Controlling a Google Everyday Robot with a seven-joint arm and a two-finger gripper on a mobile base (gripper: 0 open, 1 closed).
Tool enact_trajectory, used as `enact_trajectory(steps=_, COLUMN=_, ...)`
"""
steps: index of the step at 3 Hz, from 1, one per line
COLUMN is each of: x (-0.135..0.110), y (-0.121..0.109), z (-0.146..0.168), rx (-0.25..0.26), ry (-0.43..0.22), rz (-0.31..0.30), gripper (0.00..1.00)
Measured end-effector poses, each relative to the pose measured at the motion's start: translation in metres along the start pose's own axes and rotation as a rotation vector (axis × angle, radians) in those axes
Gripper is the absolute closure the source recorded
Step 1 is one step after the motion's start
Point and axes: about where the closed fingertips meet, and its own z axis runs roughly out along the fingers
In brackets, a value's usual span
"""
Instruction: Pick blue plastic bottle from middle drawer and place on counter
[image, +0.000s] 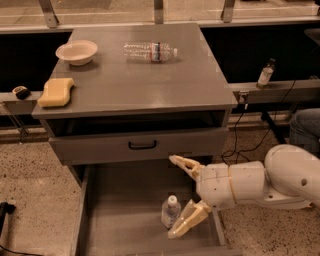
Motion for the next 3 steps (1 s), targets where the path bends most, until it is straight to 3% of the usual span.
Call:
enact_trajectory(steps=1, x=-0.003, y=-0.016, z=0.009, rx=0.055, ry=-0.001, rz=-0.086, gripper=0.00)
enact_trajectory(steps=2, x=0.012, y=-0.032, z=0.009, rx=0.122, ry=-0.057, rz=-0.059, gripper=0.00)
enact_trajectory(steps=3, x=0.059, y=-0.057, z=0.039, rx=0.186, ry=-0.151, rz=-0.027, gripper=0.00)
